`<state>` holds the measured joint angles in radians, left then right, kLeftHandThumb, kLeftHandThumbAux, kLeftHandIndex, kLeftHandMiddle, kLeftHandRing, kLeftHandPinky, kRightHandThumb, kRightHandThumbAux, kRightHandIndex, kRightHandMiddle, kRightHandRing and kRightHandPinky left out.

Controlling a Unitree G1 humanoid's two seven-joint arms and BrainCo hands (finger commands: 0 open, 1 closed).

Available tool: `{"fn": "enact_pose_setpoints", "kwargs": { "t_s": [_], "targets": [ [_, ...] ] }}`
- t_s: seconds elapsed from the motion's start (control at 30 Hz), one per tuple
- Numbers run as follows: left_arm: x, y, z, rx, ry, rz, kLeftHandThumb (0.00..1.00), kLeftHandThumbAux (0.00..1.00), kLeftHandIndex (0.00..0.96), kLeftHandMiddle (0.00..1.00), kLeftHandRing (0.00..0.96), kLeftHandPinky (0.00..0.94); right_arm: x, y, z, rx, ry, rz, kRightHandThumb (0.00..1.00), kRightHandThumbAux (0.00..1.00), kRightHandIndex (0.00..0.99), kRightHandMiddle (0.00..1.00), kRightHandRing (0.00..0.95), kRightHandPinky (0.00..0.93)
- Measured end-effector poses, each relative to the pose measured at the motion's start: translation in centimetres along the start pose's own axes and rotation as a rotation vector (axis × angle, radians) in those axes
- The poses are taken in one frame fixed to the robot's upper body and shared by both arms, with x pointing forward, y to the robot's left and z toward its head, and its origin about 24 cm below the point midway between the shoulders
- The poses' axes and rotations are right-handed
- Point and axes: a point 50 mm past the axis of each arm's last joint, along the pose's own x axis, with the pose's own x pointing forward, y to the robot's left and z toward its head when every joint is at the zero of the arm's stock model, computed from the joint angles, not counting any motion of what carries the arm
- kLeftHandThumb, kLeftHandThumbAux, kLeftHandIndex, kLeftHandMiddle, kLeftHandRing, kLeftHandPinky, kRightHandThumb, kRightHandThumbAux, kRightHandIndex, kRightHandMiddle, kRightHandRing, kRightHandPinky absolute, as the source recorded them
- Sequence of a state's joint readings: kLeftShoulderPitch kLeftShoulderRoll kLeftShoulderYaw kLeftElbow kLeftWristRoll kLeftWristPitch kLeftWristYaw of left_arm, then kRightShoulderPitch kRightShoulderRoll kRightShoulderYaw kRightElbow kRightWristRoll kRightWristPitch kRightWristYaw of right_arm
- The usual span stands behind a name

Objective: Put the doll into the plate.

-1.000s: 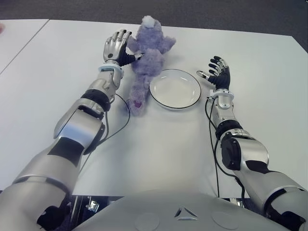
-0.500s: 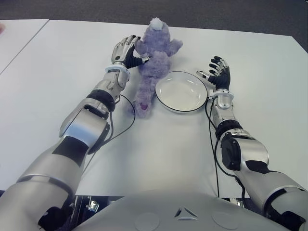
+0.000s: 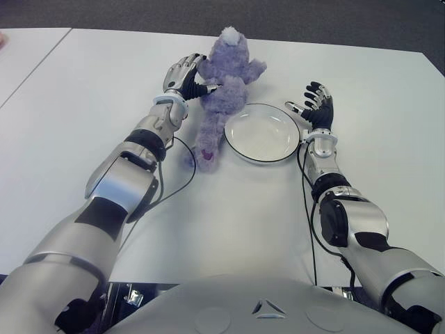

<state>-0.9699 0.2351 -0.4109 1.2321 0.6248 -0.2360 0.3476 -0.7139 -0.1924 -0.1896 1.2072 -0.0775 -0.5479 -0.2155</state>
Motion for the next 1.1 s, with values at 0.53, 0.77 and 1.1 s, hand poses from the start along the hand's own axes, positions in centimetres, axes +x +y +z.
{"fn": "enact_pose_setpoints", "kwargs": {
  "t_s": [0.53, 0.77, 1.1],
  "targets": [
    [-0.7, 0.4, 0.6, -0.024, -0.120, 0.019, 0.000, 0.409, 0.000, 0.000, 0.000, 0.000, 0.0, 0.2, 0.0, -0.038, -0.005, 0.001, 0.000, 0.966, 0.198, 0.234, 0.220, 0.226],
    [-1.0, 0.8, 0.8, -0.028, -0.161, 0.041, 0.000, 0.448, 0.000, 0.000, 0.000, 0.000, 0.0, 0.4, 0.1, -0.063, -0.013, 0.005, 0.000, 0.967, 0.196, 0.233, 0.221, 0.230],
    [-1.8, 2.0, 1.5, -0.040, -0.253, 0.101, 0.000, 0.450, 0.000, 0.000, 0.000, 0.000, -0.1, 0.9, 0.3, -0.112, -0.030, 0.024, 0.000, 0.976, 0.214, 0.250, 0.237, 0.243]
  ]
}}
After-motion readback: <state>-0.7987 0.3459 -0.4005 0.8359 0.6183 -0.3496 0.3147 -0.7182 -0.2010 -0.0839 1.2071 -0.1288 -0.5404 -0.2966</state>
